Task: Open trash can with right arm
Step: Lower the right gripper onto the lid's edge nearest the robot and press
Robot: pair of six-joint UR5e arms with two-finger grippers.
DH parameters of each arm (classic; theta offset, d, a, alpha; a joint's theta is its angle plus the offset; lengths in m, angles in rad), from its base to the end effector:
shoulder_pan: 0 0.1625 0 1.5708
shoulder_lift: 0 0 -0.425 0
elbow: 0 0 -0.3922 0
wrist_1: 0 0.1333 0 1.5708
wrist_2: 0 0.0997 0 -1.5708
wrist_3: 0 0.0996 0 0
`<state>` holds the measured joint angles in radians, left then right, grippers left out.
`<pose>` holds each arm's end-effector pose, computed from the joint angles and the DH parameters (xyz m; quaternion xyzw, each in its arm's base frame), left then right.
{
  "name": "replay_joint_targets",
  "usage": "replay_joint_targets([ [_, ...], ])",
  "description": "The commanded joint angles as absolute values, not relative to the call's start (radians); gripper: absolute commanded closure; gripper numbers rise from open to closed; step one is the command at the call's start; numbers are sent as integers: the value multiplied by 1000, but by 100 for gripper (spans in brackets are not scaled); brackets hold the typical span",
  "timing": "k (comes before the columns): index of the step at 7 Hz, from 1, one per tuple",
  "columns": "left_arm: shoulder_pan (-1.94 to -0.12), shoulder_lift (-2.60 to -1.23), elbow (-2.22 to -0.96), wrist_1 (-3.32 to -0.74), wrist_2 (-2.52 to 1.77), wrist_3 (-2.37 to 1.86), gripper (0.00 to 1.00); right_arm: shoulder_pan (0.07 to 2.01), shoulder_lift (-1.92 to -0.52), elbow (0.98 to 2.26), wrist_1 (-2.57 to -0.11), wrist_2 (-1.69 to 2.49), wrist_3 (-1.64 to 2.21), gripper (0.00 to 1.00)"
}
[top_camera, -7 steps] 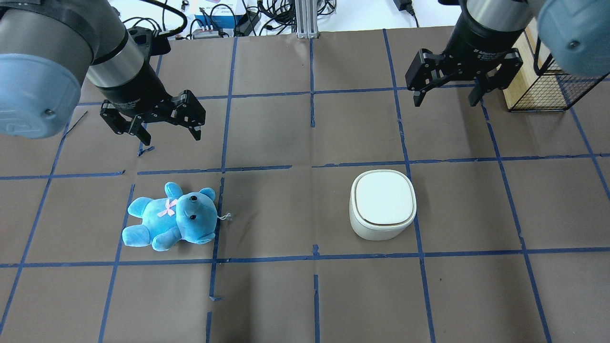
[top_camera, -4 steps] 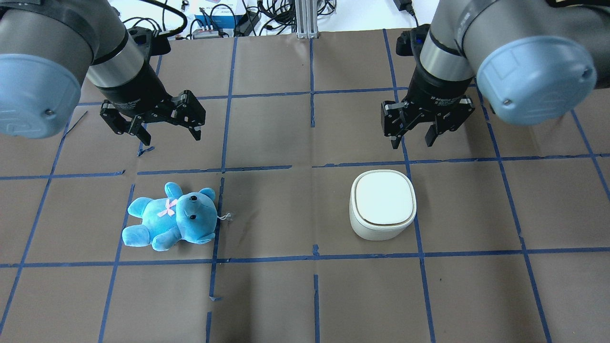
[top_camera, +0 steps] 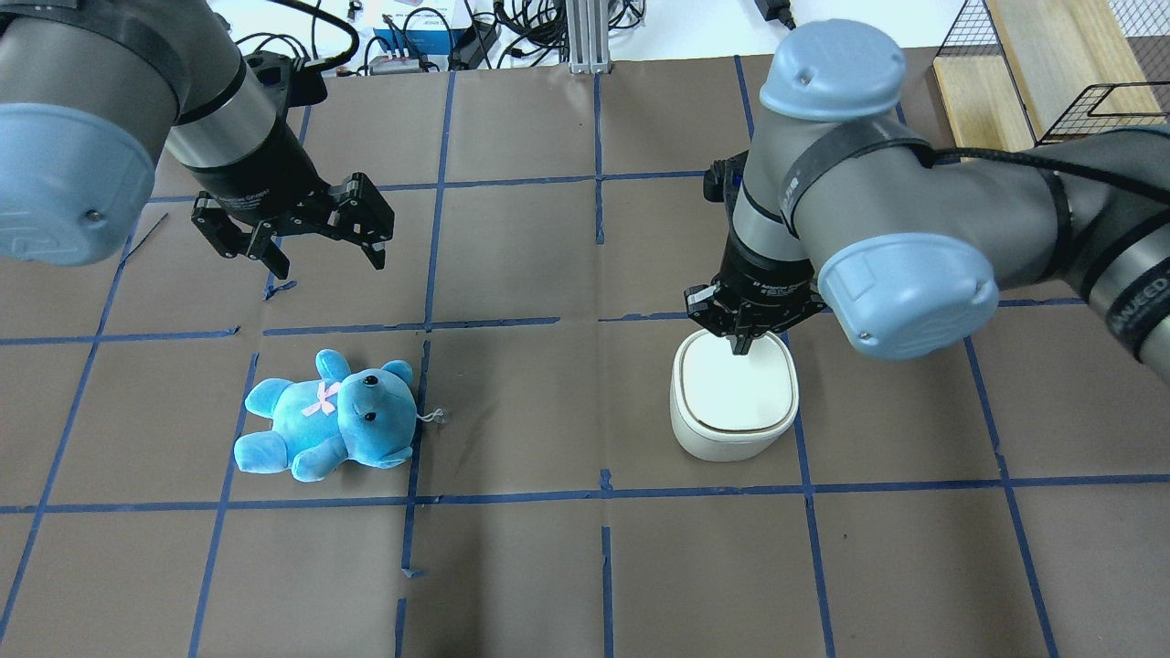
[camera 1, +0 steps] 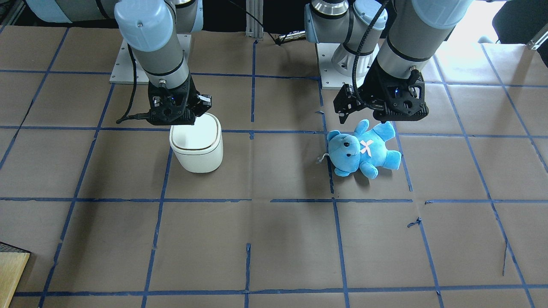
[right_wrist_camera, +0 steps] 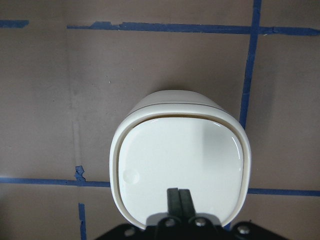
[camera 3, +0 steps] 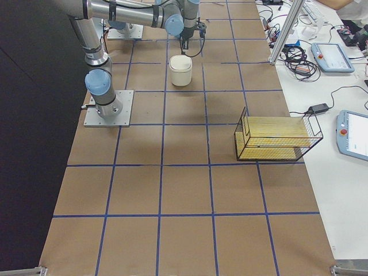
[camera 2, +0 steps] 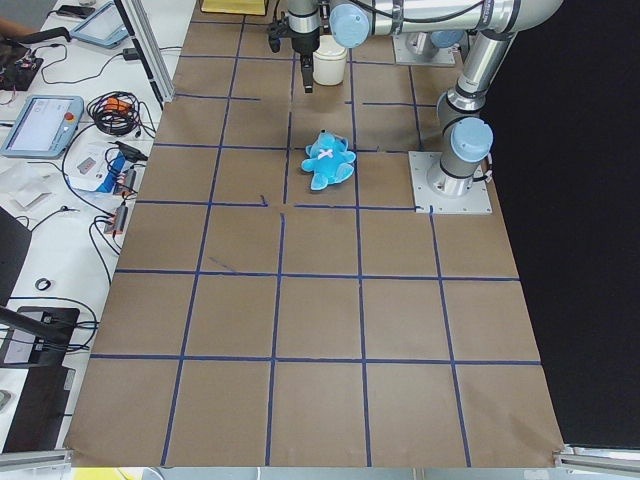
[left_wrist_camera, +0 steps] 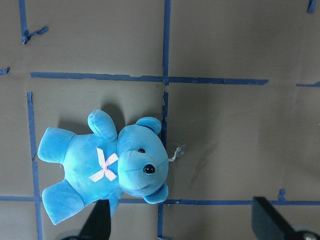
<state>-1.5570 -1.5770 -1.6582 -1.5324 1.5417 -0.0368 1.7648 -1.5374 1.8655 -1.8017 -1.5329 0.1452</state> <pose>-0.1295 -0.4890 0.4459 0.0257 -0.9992 -0.0278 0.0142 0.2261 -0.4397 0.3521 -0.0234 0.9984 0.0511 0.0105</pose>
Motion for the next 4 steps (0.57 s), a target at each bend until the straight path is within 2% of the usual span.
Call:
replay_joint_targets([
  [1,-1557,-1577,-1658,-1532,1542,-37,0,1773,-1525,1930,-1891,-1575,152,93],
  [4,-1557,-1577,-1658,-1532,1542,-37,0,1773,-1500,1954,-1937,-1569,153,92],
])
